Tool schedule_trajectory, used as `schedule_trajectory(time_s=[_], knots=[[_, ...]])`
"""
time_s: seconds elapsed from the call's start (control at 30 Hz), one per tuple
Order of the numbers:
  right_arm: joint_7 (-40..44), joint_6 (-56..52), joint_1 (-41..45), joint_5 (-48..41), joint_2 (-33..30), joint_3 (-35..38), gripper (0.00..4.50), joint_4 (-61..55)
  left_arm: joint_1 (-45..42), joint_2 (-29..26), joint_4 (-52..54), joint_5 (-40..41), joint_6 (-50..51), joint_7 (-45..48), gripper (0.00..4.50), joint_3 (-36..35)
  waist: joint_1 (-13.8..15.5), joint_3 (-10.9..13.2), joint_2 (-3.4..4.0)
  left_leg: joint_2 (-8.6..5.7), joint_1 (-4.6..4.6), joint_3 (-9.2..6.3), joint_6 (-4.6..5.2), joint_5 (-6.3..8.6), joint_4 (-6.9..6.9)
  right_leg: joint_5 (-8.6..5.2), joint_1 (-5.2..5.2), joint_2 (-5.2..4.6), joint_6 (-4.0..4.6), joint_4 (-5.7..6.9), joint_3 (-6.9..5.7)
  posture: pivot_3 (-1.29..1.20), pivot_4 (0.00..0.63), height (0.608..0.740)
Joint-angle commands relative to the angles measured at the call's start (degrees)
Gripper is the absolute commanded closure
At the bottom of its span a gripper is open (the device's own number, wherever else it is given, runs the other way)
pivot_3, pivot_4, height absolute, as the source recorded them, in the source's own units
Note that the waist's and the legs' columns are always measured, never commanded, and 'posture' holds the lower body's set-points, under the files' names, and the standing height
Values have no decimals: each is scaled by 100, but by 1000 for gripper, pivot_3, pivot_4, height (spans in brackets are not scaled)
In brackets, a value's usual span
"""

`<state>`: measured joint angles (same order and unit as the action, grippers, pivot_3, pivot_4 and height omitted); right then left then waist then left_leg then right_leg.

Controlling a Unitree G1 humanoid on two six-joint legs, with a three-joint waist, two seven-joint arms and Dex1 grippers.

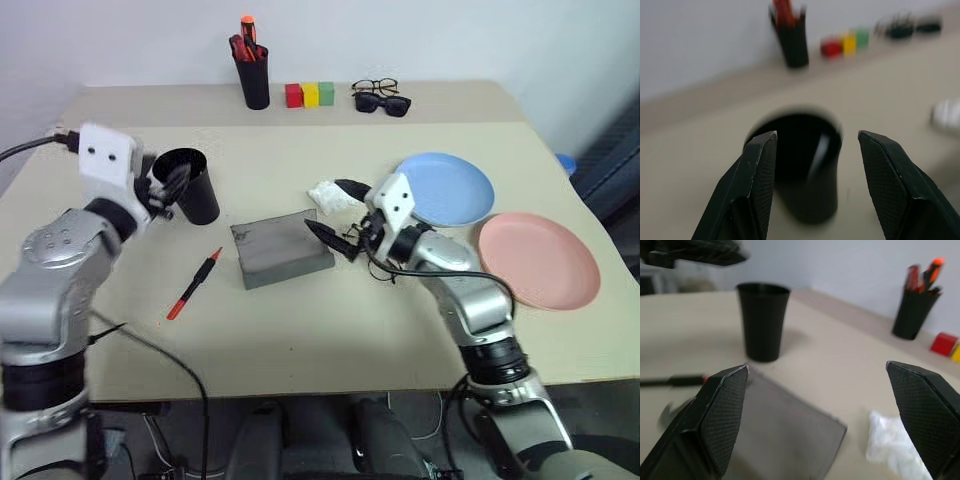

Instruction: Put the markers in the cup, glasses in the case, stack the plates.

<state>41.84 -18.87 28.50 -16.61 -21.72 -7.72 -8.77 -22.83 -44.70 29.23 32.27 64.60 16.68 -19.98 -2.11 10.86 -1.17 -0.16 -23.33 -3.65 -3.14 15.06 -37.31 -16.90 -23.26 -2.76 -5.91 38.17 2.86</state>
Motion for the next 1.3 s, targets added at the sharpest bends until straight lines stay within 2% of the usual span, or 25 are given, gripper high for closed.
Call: schedule_trajectory(time_s=[0.03, 0.13, 0.3, 0.47, 0.57, 0.67, 0.7, 0.8, 0.83, 0.93, 1.03, 1.17, 1.3], knots=[[641, -103, -42, -330, -365, 76, 0, -379, -195, -85, 556, 683, 1973, 106, 1892, -72, 0, 0, 0, -1, 7, 1, 1, 1, 0, 0, 8, 0, 0, -4, -1, 0, 150, 740], [813, -119, -28, -406, -490, 84, 0, -384, -221, -67, 469, 731, 2725, 33, 1892, 189, -35, 0, 0, -4, 12, 2, 1, 0, 1, -1, 10, 12, 0, -1, 0, 0, 150, 740], [749, 28, -45, -263, -394, 0, 0, -297, -111, 171, -343, 77, 2790, -603, 1892, 938, -43, -1, 2, 0, 19, 8, -1, 0, 9, -1, 2, 15, 2, 5, 6, 0, 150, 740], [678, 129, -378, -145, -343, -166, 0, -490, -188, 421, -664, -194, 2687, -641, 1892, 1281, 33, -2, 1, -3, 12, 8, -2, -1, 6, -1, 0, 2, 2, 1, 6, 0, 150, 740], [632, 138, -465, -117, -337, -208, 0, -585, -160, 428, -761, -304, 2580, -580, 2755, 1432, 90, -3, 4, -4, 14, 11, -3, -1, 5, -1, 2, -2, 2, 1, 7, 0, 150, 740], [595, 118, -492, -111, -347, -236, 0, -651, -162, 489, -870, -422, 2496, -620, 4198, 1433, 101, -7, 11, -3, 22, 13, -6, -3, 5, 0, 5, 1, 4, 4, 7, 0, 150, 740], [592, 111, -499, -104, -351, -249, 0, -668, -172, 466, -880, -474, 2448, -627, 4460, 1441, 102, -8, 13, -3, 27, 13, -6, -3, 7, 0, 10, 3, 4, 4, 7, 0, 150, 740], [587, 92, -509, -91, -358, -266, 0, -704, -178, 437, -796, -552, 2168, -569, 4460, 1325, 100, -9, 13, -3, 30, 13, -6, -3, 8, 0, 12, 5, 4, 4, 7, 0, 150, 740], [586, 77, -503, -93, -363, -266, 0, -718, -205, 456, -661, -465, 1952, -445, 4460, 1041, 101, -9, 13, -3, 30, 13, -6, -3, 8, 0, 12, 5, 4, 4, 7, 0, 150, 740], [567, 40, -411, -140, -336, -234, 0, -721, -283, 401, -60, -515, 159, -30, 4460, 233, 115, -4, 3, 0, 12, 11, -8, -4, 6, 1, -5, 5, 5, 3, 6, 0, 150, 740], [488, 96, -236, -109, -200, -257, 0, -596, -547, 472, 178, -215, -976, 598, 4460, -74, 133, -4, 3, 1, -4, 14, -37, -20, 5, 2, -19, -2, 6, -2, 6, 0, 150, 740], [251, 242, 96, 23, 201, -379, 0, -394, -1286, 1061, -420, -186, -1886, 518, 4460, -37, 151, -6, 5, -6, 1, 19, -28, -15, 4, 2, -5, -4, 6, -8, 2, 0, 150, 740], [-57, 322, 425, 102, 834, -572, 0, -320, -1688, 1232, -1571, -1214, -3151, 290, 4460, 603, 88, -6, 5, -6, 4, 19, -14, -8, 2, 3, -8, 8, 6, -1, 2, 0, 150, 740]])
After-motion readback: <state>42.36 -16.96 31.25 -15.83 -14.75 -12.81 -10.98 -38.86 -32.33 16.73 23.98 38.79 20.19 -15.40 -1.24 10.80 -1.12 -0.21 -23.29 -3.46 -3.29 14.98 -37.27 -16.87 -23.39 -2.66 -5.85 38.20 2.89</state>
